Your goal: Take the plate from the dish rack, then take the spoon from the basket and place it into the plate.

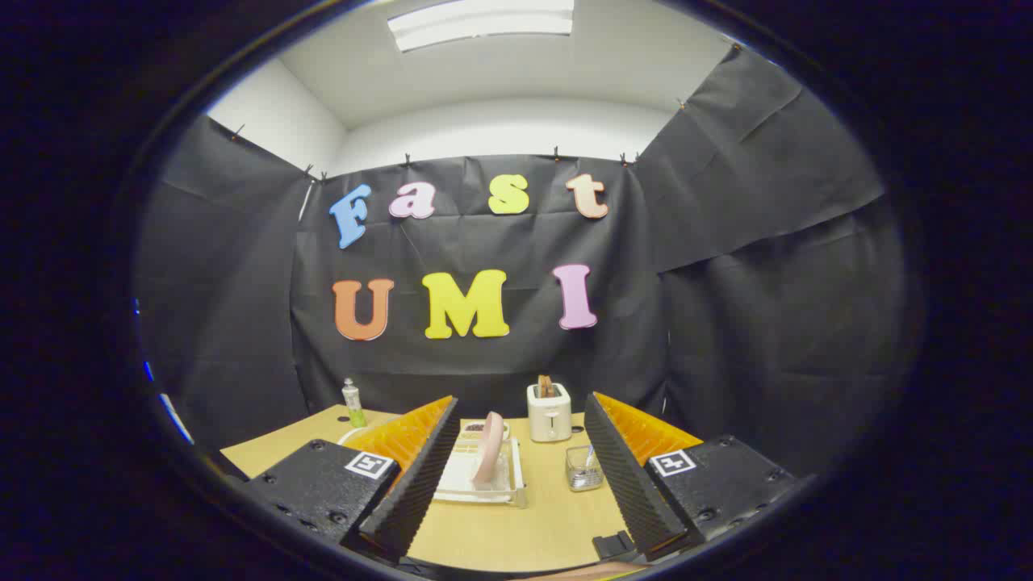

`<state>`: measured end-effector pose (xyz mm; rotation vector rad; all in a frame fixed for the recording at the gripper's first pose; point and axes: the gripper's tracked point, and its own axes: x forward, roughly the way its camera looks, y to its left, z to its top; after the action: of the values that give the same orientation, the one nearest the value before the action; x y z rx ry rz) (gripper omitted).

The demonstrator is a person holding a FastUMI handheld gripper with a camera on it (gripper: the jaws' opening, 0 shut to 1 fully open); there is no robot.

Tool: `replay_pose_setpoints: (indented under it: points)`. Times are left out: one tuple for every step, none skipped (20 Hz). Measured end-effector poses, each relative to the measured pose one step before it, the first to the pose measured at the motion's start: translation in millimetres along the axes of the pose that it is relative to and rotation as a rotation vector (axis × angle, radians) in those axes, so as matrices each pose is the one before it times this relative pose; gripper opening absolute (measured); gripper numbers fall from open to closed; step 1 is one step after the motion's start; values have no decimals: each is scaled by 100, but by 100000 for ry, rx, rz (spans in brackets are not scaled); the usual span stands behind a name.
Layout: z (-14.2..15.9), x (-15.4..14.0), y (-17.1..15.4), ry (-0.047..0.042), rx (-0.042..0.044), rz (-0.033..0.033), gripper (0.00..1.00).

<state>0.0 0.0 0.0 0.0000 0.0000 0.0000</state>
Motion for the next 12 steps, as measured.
replay_pose_setpoints:
  points:
    - [-149, 70, -83, 422, 54, -2, 100]
    - [82, 23, -134, -49, 125, -315, 100]
    - [93, 65, -170, -251, 48, -285, 100]
    - [7, 45, -172, 62, 25, -662, 100]
    - [-202, 141, -123, -56, 86, -271, 100]
    - [76, 80, -62, -108, 104, -177, 100]
    - [-171, 72, -60, 160, -147, -138, 100]
    - [-86, 50, -81, 310, -41, -235, 100]
    - [-242, 90, -39, 480, -36, 161, 100]
    - [-38, -32, 2, 359, 272, 144, 100]
    - [-23, 198, 89, 199, 233, 136, 100]
    - [-40, 37, -89, 245, 282, -113, 100]
